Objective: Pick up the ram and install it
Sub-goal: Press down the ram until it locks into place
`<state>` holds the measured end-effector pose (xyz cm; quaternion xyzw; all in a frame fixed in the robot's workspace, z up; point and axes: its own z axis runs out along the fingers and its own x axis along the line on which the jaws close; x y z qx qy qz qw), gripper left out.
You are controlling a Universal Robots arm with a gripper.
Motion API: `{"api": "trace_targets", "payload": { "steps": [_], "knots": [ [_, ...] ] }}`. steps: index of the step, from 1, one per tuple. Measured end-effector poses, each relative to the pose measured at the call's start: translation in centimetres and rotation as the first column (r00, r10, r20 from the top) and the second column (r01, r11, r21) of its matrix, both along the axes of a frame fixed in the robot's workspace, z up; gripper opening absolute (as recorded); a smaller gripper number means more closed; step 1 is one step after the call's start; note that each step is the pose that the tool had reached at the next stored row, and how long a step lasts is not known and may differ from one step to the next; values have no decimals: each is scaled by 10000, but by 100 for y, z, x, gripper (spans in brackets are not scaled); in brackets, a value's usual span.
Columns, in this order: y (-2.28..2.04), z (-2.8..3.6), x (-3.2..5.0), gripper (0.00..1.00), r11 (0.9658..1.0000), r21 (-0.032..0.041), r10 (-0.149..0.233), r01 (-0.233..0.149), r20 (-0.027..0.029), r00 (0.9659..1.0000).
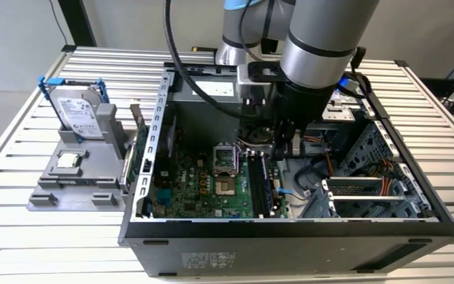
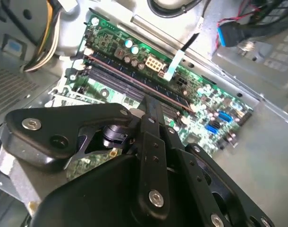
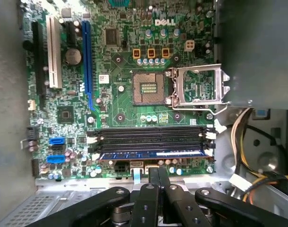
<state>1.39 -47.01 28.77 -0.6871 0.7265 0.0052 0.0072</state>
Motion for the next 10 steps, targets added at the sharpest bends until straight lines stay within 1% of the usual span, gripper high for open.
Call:
{"api": "trace_targets", "payload": {
  "steps": [5, 6, 10],
  "knots": [
    [0, 229, 0, 0, 10000, 0, 1, -1, 0, 10000],
    [0, 256, 1, 0, 10000, -2, 1, -1, 0, 10000],
    [0, 259, 0, 0, 10000, -4, 1, -1, 0, 10000]
  ]
}}
